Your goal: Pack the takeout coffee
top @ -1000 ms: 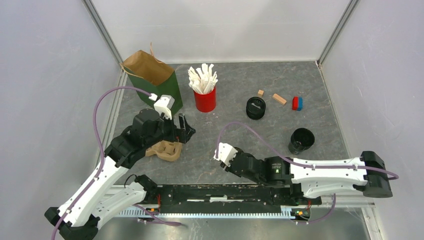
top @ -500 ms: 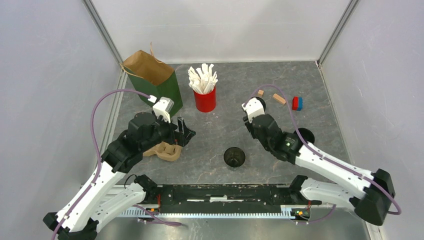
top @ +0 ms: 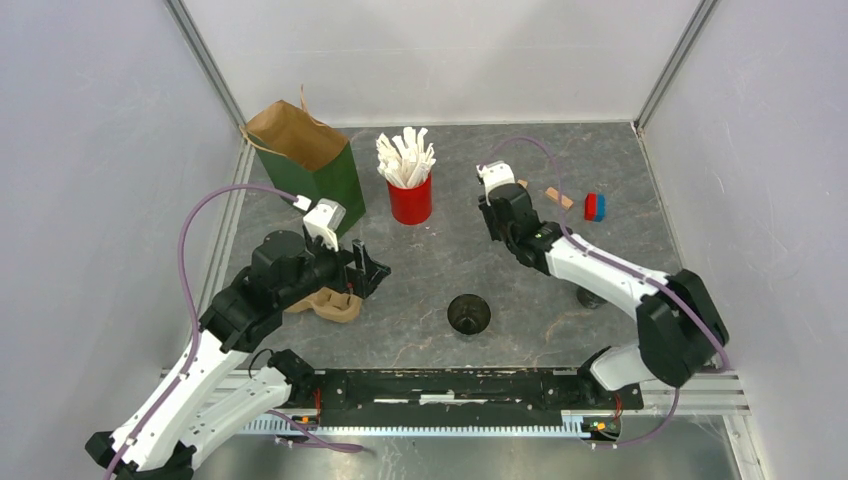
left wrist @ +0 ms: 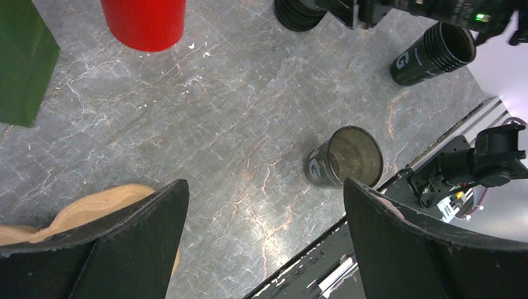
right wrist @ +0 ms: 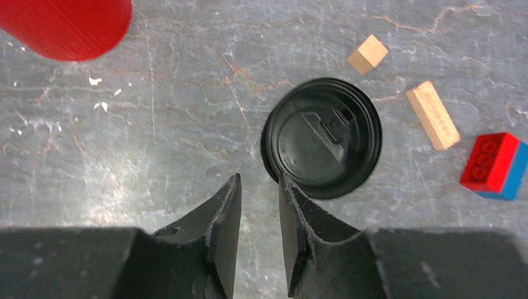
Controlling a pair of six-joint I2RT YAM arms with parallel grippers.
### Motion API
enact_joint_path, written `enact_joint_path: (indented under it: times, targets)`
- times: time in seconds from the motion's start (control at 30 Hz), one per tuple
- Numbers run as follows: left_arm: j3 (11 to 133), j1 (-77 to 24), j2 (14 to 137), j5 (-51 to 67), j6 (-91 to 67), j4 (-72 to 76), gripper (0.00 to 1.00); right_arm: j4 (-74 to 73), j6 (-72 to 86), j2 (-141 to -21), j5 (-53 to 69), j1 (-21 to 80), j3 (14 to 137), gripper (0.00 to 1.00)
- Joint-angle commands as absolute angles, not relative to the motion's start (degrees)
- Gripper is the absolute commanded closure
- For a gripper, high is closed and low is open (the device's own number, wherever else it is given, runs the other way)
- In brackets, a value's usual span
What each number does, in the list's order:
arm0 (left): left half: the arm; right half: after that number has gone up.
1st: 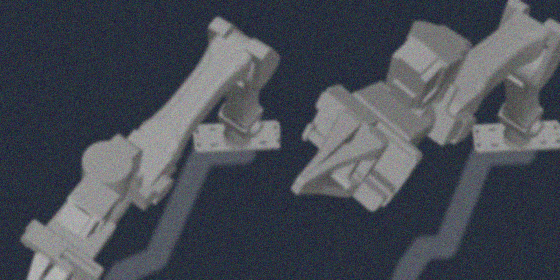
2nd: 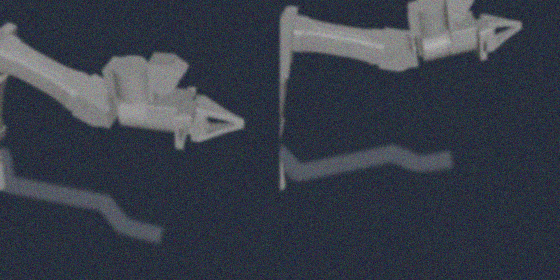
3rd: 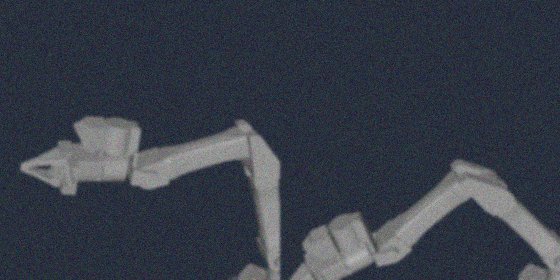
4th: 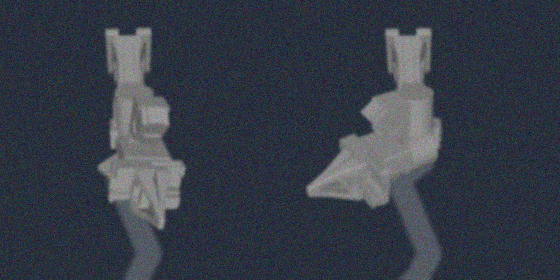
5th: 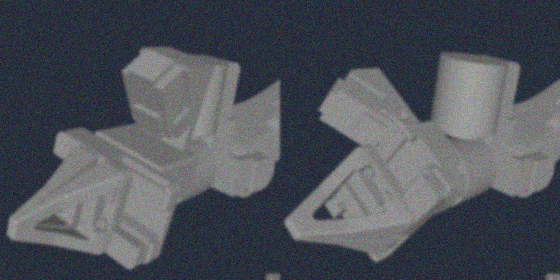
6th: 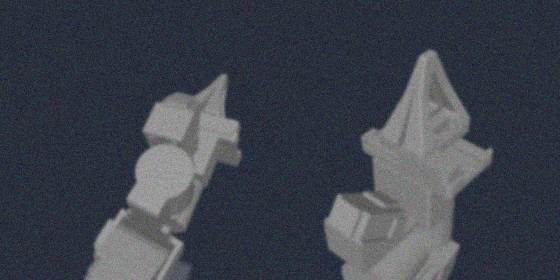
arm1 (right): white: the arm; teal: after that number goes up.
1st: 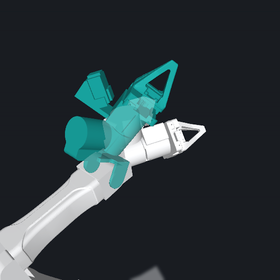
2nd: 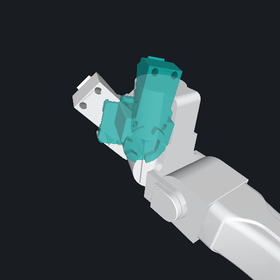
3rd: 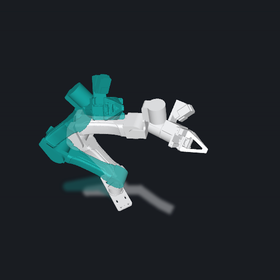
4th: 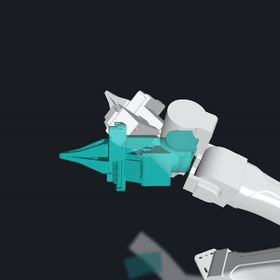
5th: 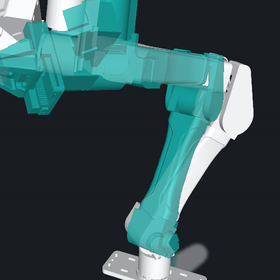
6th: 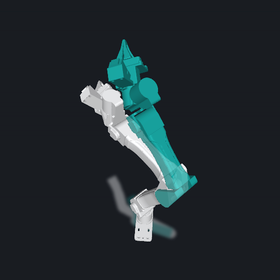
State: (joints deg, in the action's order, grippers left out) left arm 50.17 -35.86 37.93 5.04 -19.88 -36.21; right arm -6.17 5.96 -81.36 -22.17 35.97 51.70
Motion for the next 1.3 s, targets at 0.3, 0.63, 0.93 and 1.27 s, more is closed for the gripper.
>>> enact_joint_path:
  times: [0.3,0.63,0.93,1.27]
  targets:
    - [49.92,-36.04,36.92,5.19,-17.81,-34.08,0.00,-2.32,7.41,-92.82,-26.19,35.19,61.74,0.71]
    - [49.76,-36.04,36.76,4.59,-17.67,-34.13,0.00,-4.26,7.23,-95.80,-25.14,34.15,63.54,0.71]
    - [49.75,-36.04,37.23,4.49,-17.66,-34.06,0.00,-4.72,7.16,-97.05,-24.93,33.31,64.11,0.71]
    - [49.75,-36.04,37.60,4.35,-17.58,-34.12,0.00,-4.03,7.25,-98.04,-23.98,32.54,63.77,0.70]
